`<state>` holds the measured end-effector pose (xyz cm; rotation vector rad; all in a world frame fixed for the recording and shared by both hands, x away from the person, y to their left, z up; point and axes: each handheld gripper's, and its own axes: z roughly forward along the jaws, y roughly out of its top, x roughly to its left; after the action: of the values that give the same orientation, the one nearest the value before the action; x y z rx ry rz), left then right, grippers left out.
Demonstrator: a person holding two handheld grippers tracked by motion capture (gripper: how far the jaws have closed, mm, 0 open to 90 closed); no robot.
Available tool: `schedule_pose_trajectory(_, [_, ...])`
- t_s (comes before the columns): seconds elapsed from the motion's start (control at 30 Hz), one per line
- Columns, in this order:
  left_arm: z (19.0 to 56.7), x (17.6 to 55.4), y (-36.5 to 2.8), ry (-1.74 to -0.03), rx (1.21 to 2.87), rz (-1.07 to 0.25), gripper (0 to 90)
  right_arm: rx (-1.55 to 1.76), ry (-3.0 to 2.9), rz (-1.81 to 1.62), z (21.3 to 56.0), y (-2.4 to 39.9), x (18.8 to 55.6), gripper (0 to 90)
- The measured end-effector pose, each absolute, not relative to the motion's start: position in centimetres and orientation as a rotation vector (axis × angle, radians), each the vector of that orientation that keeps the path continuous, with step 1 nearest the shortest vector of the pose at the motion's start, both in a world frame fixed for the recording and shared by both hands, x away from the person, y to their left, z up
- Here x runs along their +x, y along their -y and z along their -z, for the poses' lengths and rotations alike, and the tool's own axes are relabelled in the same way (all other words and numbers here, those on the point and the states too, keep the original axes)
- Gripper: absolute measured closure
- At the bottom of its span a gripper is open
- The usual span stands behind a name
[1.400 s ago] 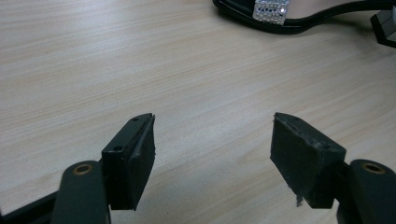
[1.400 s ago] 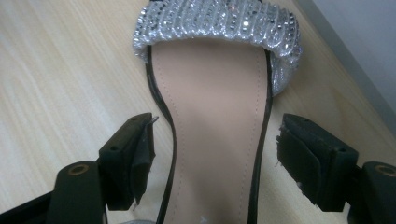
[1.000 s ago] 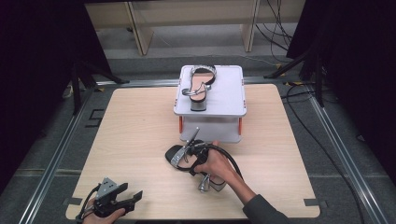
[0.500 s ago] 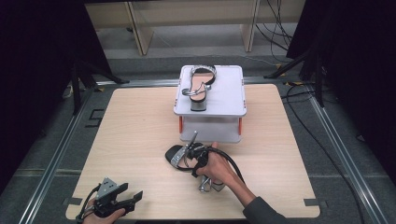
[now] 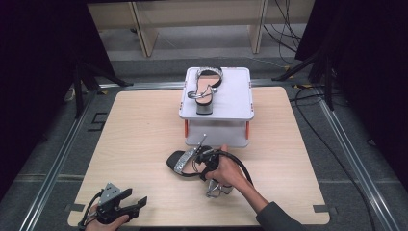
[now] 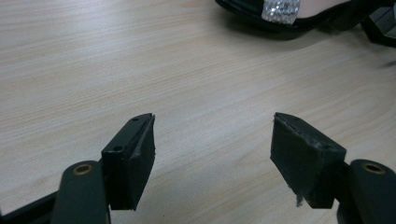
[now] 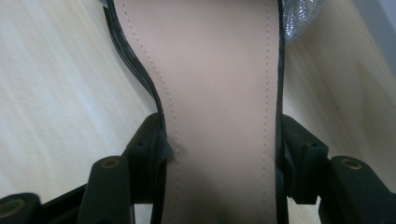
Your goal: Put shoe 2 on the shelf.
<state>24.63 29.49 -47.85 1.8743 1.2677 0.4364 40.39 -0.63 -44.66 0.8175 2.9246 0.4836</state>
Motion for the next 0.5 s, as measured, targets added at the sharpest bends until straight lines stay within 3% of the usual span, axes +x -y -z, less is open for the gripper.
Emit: schedule_pose_trajectory(0.5, [47.8, 24.5, -29.7, -1.260, 1.881, -0.436, 30.3, 0.733, -2.878, -0.656, 37.3, -1.1, 40.9, 42.3])
